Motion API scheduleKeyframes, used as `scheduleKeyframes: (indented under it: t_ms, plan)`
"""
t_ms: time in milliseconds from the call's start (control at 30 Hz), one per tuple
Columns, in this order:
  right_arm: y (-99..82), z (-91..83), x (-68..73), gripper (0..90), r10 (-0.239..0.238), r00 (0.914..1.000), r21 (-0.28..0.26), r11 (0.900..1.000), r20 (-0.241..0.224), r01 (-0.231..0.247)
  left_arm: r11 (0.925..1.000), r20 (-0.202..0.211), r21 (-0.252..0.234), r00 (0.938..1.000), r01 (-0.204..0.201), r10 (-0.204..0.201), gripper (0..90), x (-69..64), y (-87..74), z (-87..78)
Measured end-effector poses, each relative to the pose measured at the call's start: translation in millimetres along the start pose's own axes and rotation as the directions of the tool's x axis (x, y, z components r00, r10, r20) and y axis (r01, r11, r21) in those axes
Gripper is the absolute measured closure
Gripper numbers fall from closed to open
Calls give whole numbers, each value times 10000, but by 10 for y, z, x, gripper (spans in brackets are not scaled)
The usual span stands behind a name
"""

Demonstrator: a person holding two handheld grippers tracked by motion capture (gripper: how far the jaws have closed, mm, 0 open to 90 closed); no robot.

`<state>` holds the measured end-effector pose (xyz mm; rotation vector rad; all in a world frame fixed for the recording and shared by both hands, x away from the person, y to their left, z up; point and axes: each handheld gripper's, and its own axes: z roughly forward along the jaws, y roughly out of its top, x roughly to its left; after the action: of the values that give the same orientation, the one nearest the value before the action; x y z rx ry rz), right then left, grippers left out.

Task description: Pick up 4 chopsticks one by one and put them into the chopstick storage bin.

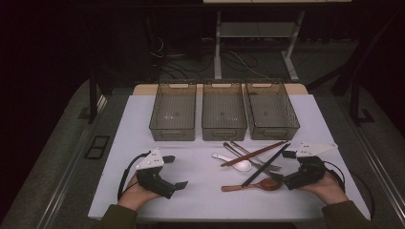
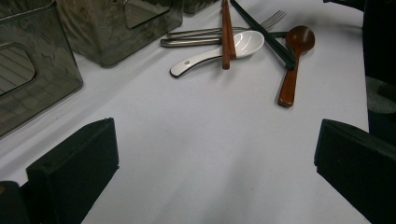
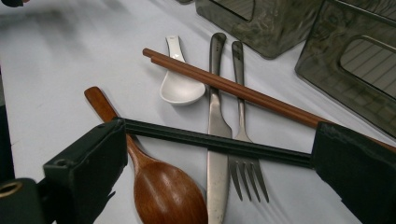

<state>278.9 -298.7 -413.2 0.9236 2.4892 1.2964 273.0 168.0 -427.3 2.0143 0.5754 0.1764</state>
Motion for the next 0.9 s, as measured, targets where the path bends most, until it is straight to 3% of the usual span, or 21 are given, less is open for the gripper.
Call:
scheduleKeyframes:
  t_ms: [400, 467, 900]
  plan:
    - [156, 176, -103, 75, -356, 9989, 568, 9977, -310, 373, 10000, 39, 45, 10000, 38, -39, 0, -9, -2, 2]
    - [173, 190, -130, 147, -382, 9982, 709, 9966, -472, 414, 10000, 39, 39, 10000, 46, -46, 0, -10, -2, 2]
    - [355, 351, -311, 240, -440, 9962, 888, 9948, -753, 507, 9999, 37, 37, 9999, 109, -109, 0, 0, -9, 1]
